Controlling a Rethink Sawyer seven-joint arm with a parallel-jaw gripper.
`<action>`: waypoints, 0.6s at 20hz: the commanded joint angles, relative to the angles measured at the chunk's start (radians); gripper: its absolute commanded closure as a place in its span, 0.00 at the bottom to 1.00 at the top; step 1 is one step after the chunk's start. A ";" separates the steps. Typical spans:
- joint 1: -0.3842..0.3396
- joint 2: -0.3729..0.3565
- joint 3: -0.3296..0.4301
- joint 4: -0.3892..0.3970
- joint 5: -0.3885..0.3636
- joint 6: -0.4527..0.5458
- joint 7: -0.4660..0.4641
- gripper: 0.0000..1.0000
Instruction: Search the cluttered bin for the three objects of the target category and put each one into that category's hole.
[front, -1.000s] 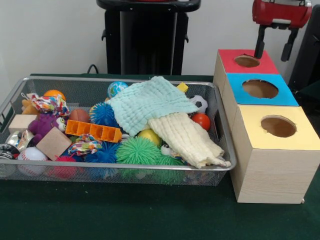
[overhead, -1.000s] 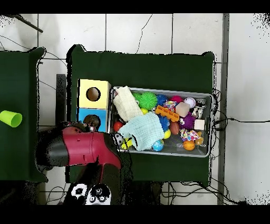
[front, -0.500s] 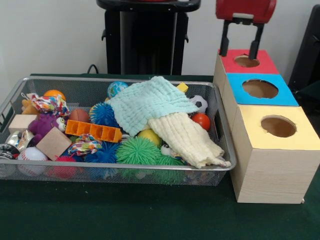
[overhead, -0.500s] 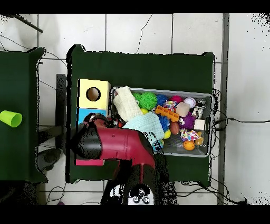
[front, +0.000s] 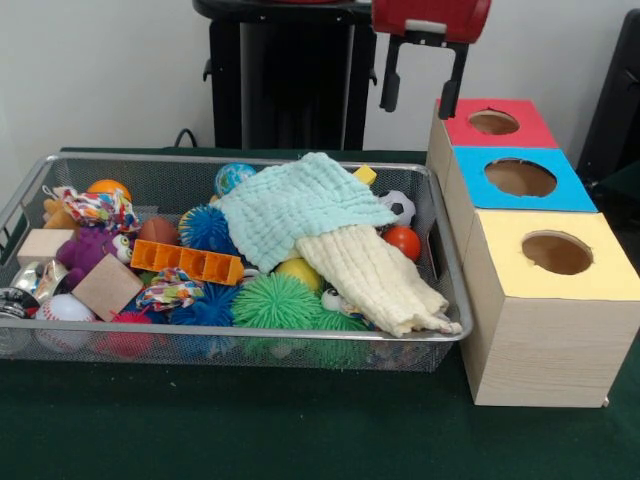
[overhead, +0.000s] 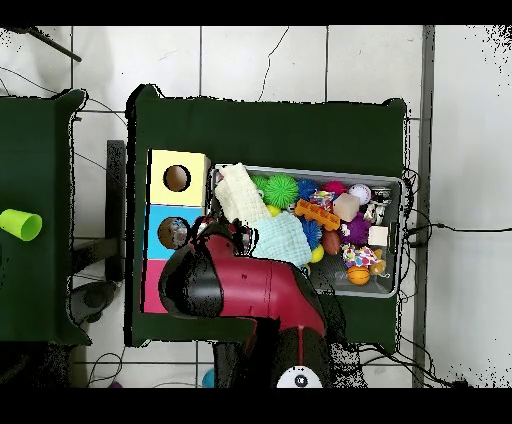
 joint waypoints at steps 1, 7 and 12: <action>-0.029 0.026 0.107 0.146 -0.094 -0.101 0.052 0.00; -0.003 0.077 0.078 0.164 -0.125 -0.193 0.098 0.00; -0.001 0.125 0.064 0.162 -0.145 -0.255 0.112 0.00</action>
